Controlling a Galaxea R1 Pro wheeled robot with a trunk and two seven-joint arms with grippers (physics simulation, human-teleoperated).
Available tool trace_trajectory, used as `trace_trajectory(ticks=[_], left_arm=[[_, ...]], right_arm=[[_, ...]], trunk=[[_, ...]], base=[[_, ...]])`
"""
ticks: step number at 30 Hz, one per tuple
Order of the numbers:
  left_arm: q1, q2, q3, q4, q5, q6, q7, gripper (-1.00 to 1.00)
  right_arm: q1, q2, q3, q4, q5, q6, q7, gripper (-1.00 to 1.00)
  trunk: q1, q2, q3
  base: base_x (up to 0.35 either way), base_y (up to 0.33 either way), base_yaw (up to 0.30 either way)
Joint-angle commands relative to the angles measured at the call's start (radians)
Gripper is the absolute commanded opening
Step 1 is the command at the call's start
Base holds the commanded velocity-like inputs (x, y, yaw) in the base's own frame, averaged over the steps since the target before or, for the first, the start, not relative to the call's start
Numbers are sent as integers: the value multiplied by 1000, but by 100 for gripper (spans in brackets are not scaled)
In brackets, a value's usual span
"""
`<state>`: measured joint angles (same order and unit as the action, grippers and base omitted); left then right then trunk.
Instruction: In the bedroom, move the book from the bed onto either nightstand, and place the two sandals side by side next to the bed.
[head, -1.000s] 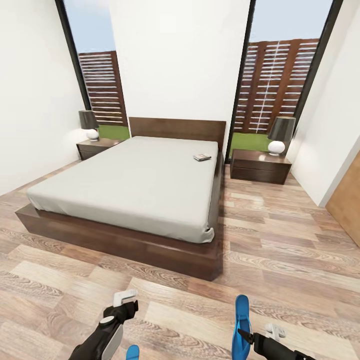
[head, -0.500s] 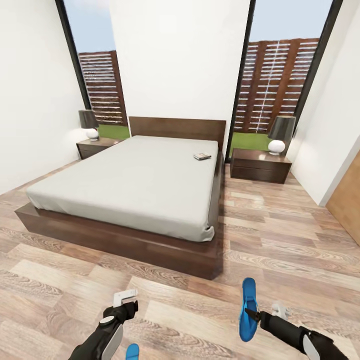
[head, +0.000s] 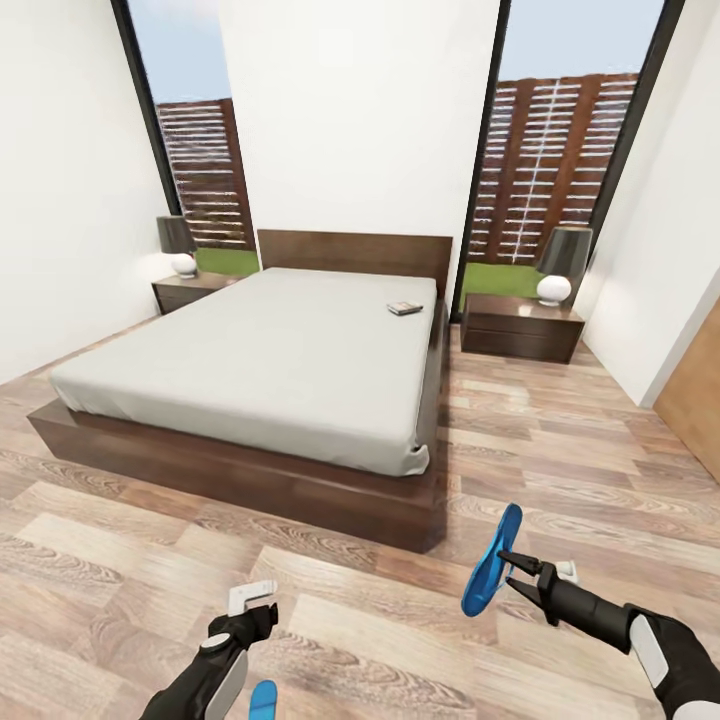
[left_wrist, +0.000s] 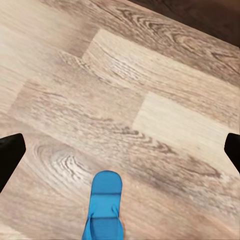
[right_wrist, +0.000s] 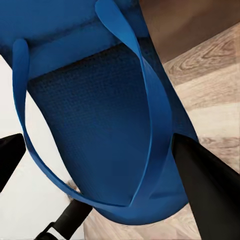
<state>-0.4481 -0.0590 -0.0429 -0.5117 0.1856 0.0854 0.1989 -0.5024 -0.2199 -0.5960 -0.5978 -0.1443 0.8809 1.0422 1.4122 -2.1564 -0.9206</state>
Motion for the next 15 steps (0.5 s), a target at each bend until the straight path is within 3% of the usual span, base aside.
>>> trace_trajectory(ticks=[1,4,15], left_arm=[[1,-10,-5,-2,9,5,7,100],[4,-25,-6,21,7,4,7,100],[5,-23,-3,38,3,4,10,100]], right_arm=[[-1,1,-2,-2,-8,4,5,-100],[-1,4,0,-6,-11,-1,2,-100],[-1,2,-3,-5,-8,-2,1,-100]], trunk=[[4,-8,-4],[15,-29,-14],[57,-106,-48]], base=[[0,0,0],[0,0,0],[0,0,0]])
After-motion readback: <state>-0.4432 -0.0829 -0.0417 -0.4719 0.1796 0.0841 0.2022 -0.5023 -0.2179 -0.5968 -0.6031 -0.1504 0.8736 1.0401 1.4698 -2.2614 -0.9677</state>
